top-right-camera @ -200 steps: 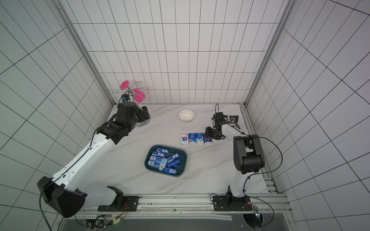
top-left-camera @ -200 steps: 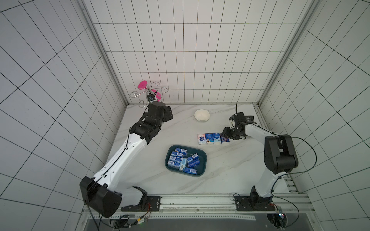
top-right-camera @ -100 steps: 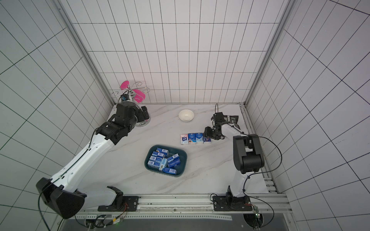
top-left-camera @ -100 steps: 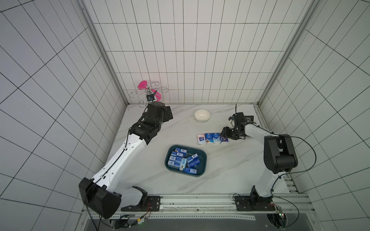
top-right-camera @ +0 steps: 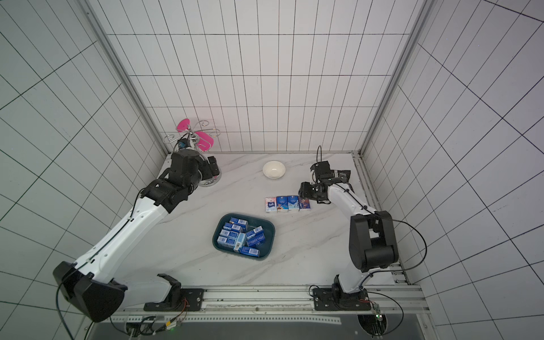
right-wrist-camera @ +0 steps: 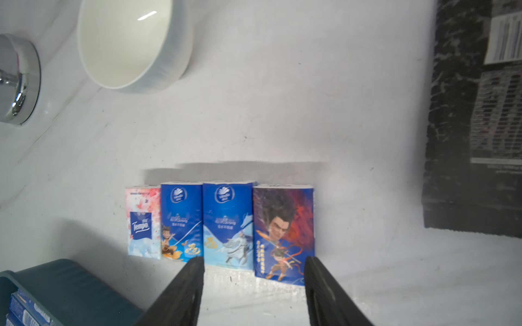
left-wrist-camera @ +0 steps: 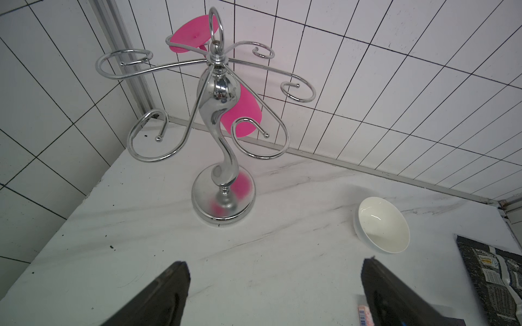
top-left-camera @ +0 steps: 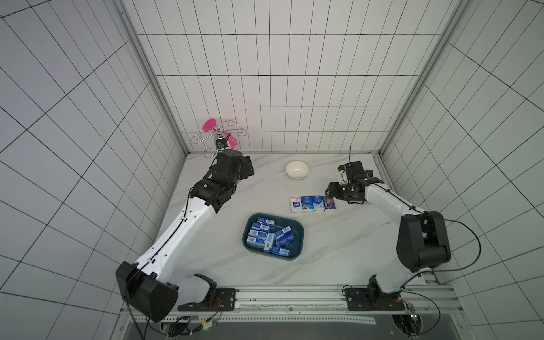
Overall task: Take the pocket tissues out of the storage box
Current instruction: Move the pocket tissues to the center of the board, then pick up the pocket tissues from the storage box.
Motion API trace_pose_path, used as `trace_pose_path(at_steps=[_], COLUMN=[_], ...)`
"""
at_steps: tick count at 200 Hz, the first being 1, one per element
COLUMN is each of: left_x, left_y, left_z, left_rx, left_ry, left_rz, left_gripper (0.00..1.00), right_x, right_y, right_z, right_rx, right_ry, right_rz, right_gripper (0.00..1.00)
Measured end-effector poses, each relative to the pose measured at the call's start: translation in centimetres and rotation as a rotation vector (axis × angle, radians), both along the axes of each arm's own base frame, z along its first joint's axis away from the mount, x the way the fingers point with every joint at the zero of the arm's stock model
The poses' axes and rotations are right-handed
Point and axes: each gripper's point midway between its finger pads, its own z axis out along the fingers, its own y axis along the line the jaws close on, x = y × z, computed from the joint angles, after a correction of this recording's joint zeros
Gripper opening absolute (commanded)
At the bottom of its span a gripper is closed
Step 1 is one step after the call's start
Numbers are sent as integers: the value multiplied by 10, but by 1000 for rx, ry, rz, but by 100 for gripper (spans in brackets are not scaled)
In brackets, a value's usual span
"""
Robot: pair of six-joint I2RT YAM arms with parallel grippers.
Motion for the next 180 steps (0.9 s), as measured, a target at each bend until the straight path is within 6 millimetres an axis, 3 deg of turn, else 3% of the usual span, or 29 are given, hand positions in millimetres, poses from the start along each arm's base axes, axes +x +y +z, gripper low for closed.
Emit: trace_pose_path(at_steps=[43,69,99,140,180], left_x=[2,4,3,3,1], left_y=[8,17,18,16,17], left_z=[-1,-2,-2,-3,-2], left_rx=[6,6,6,3,5], left_ry=[6,8,13,17,17], left_rz=[18,42,43,34,32], left_gripper=[98,98,98,98,98], right_x=[-92,-135,-159,-179,-177], right_y=[115,151,163,156,160], right_z=[37,33,4,-54,-55], right_rx=[39,19,-72,-267,-290], right_ry=[-115,-121,-71,32,14], right_rz=[342,473,532,563,545], right_gripper=[61,59,59,67,71])
